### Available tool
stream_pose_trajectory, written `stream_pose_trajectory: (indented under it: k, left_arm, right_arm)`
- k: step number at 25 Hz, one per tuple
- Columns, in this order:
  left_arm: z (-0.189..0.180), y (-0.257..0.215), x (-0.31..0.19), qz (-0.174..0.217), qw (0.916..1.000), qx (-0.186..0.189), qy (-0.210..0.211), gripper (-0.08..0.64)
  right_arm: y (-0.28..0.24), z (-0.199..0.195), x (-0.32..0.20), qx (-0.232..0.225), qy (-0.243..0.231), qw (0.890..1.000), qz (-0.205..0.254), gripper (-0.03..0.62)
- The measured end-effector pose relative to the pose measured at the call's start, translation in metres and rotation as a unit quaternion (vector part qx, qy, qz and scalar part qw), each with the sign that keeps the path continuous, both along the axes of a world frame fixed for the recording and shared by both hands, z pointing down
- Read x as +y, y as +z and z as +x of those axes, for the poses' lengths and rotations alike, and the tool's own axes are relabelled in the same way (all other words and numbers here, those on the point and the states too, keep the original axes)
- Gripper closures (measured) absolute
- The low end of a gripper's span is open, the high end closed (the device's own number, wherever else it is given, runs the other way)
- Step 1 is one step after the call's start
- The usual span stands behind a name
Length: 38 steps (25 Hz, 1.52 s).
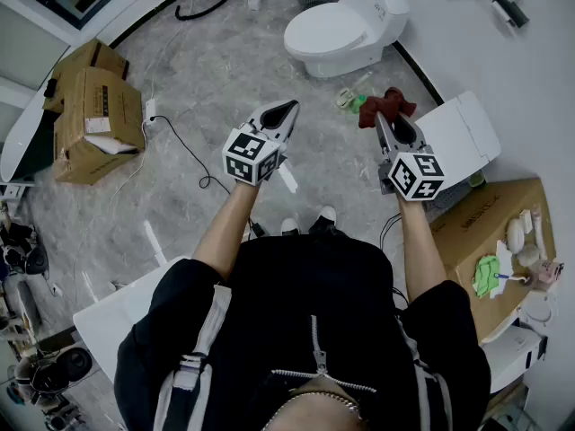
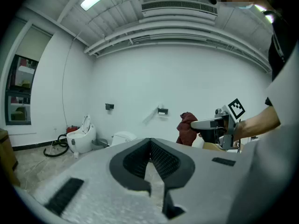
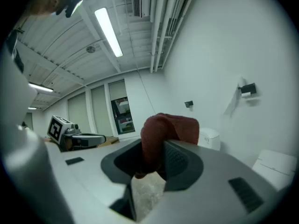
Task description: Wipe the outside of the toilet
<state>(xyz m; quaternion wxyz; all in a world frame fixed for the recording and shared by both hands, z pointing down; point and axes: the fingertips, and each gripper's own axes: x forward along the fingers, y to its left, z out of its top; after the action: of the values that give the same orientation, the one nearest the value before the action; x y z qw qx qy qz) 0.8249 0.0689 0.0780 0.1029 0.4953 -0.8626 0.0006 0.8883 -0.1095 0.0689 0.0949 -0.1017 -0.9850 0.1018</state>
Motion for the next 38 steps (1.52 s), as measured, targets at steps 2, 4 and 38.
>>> stream_pose_trajectory:
  k: [2,4,38]
  left_arm:
    - [-0.003,0.002,-0.005,-0.003,1.0,0.001,-0.002,0.56]
    - [-0.006,0.003,-0.008,-0.009,0.9999,-0.002,-0.004,0.56]
    - [-0.207,0.062,-0.047,-0.024,0.9991,0.034,-0.007,0.56]
  right_arm:
    - [0.002,-0.003,-0.001,0.004,-0.008,1.0,0.009,0.469]
    - [0.004,-0.007,-0.003,0.006,-0.013,1.0,0.013,0.469]
    - [0.082,-0.198,-0.054,0.085,0.021,0.996,-0.004,0.465]
